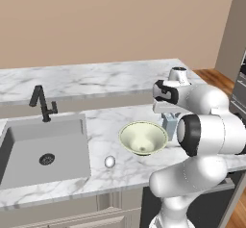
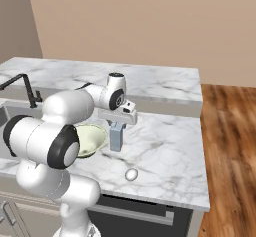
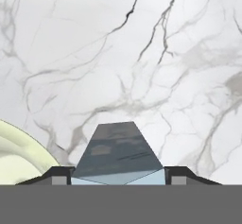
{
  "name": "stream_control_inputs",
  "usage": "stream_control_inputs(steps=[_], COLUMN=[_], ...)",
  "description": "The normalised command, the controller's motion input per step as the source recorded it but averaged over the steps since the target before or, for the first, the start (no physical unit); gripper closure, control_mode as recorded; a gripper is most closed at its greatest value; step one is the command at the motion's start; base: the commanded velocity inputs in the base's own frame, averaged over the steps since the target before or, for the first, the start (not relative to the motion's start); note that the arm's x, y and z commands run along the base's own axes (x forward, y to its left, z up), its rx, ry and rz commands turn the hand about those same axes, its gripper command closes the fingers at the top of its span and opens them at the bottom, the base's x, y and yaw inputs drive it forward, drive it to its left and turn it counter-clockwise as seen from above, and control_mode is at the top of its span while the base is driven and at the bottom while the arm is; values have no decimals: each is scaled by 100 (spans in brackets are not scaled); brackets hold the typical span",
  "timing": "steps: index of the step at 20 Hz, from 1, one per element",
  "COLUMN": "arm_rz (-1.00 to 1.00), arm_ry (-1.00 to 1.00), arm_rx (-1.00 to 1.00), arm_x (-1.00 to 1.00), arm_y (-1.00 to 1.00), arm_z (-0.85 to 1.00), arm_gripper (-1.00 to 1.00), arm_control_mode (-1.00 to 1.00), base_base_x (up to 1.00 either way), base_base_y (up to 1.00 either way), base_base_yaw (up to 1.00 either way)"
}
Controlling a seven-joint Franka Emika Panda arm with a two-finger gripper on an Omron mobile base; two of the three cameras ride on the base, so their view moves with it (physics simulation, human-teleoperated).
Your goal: Gather the eggs and milk located in the vicinity of the sink area and place them right next to the bowl.
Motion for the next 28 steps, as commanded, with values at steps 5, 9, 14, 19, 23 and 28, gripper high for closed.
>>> stream_control_inputs(steps=[5, 9, 14, 19, 23, 28], arm_rz=[0, 0, 0, 0, 0, 0], arm_ry=[0, 0, 0, -6, -4, 0], arm_rx=[0, 0, 0, 0, 0, 0], arm_x=[0, 0, 0, -12, -46, -74], arm_y=[0, 0, 0, 14, 12, 3], arm_z=[0, 0, 2, 35, 48, 17], arm_gripper=[-100, -100, -100, -100, -100, -100], arm_control_mode=[-100, -100, -100, -100, -100, -100], base_base_x=[0, 0, 0, 0, 0, 0], base_base_y=[0, 0, 0, 0, 0, 0], base_base_yaw=[0, 0, 0, 0, 0, 0])
